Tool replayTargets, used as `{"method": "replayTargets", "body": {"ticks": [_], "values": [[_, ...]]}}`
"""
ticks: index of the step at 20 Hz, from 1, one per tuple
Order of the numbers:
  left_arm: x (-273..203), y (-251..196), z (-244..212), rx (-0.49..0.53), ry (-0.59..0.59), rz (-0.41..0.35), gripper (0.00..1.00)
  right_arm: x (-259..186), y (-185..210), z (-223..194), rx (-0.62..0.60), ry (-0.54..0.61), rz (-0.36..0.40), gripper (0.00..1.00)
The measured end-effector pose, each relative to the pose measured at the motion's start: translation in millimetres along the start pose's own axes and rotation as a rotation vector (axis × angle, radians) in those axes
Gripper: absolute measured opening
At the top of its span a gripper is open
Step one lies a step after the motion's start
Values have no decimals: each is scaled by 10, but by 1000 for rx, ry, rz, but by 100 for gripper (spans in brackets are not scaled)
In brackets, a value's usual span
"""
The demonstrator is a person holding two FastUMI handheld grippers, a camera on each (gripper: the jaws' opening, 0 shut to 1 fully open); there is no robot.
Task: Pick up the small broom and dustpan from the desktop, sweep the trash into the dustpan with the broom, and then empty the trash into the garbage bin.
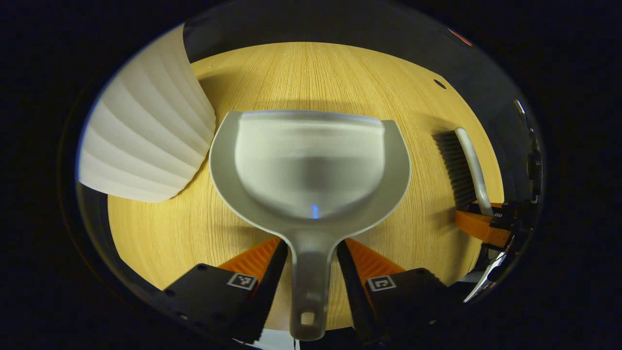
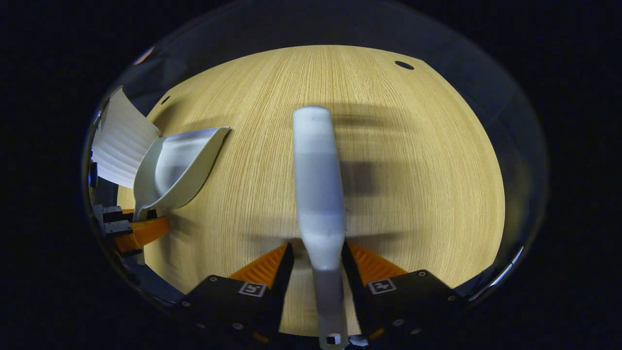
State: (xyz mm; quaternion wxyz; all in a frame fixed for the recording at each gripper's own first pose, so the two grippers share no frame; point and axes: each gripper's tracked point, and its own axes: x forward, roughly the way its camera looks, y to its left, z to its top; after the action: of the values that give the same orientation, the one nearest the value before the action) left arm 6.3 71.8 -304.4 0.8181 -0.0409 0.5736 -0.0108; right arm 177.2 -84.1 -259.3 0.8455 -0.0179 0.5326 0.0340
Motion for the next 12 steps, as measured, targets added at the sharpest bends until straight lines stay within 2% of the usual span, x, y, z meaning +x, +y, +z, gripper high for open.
{"method": "replayTargets", "body": {"ticks": [1,2,3,4,5,6,9,12], "values": [[-47,75,-14,-2,-5,9,85,4,-11,10,-3,-12,-6,70],[-104,147,-28,-4,-16,15,98,-10,-59,6,-9,-19,-18,86],[-176,217,-44,-5,-27,20,100,-18,-77,-9,-13,-23,-17,96],[-145,-22,5,-2,-38,25,100,-62,-76,-1,-11,-39,-6,96],[88,123,71,5,-62,25,100,-115,-91,16,-5,-62,-2,96],[-320,205,46,11,-97,27,100,-216,-113,65,6,-97,5,96],[-618,250,190,50,-206,41,100,-562,-143,301,57,-219,25,96],[-1053,164,466,69,-345,26,100,-1077,-177,672,46,-387,7,96]]}}
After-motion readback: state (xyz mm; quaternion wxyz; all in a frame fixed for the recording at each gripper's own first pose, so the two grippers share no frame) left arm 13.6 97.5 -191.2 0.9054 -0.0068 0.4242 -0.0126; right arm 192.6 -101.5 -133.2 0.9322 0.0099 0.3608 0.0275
